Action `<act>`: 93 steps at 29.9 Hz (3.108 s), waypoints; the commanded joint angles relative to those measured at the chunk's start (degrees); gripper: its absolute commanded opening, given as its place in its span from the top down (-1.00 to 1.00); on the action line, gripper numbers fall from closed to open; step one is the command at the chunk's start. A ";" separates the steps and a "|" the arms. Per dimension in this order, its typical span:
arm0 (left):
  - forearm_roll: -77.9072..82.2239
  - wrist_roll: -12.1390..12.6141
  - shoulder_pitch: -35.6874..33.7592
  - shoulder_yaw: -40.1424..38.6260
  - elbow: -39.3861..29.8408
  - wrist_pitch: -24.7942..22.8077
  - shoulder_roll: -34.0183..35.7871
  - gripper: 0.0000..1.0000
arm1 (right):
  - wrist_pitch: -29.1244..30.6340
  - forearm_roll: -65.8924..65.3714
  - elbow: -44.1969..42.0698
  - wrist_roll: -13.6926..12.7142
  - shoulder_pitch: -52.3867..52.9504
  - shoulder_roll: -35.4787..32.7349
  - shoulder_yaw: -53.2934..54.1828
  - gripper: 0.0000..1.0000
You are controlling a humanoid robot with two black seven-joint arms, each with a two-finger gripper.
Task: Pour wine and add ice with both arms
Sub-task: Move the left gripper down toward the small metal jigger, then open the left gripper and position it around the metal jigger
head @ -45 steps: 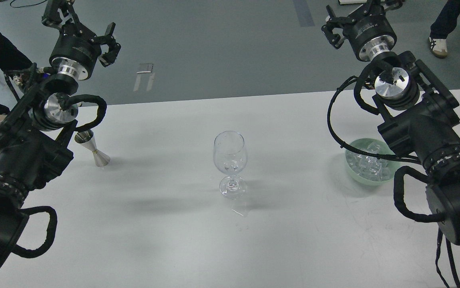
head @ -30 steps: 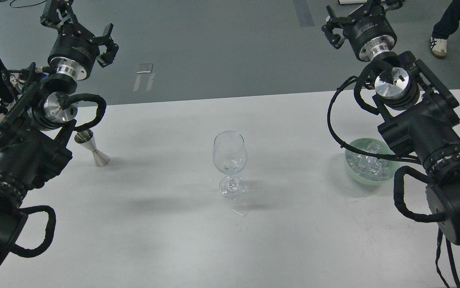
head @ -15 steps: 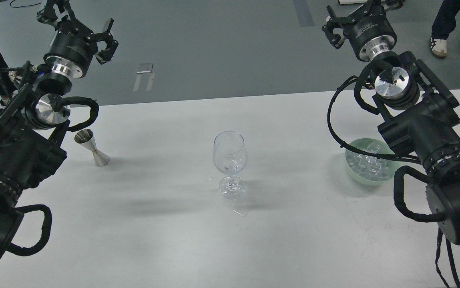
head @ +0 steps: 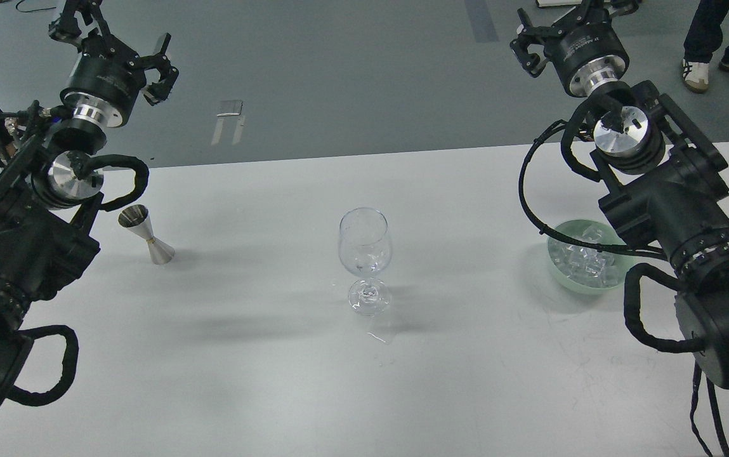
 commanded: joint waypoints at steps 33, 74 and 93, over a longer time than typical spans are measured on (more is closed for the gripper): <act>-1.61 2.18 -0.63 -0.28 -0.77 0.14 -0.68 -0.95 | 0.35 0.00 0.27 0.00 -0.45 0.00 -0.02 -1.00; -23.32 11.15 25.11 -4.85 -29.59 4.80 15.41 -0.96 | 0.35 0.00 0.44 0.00 -2.30 -0.18 -0.20 -1.00; -24.63 19.67 31.97 -6.07 -33.55 4.97 18.75 -0.91 | 0.35 0.09 0.36 0.00 -2.74 -0.35 -0.20 -1.00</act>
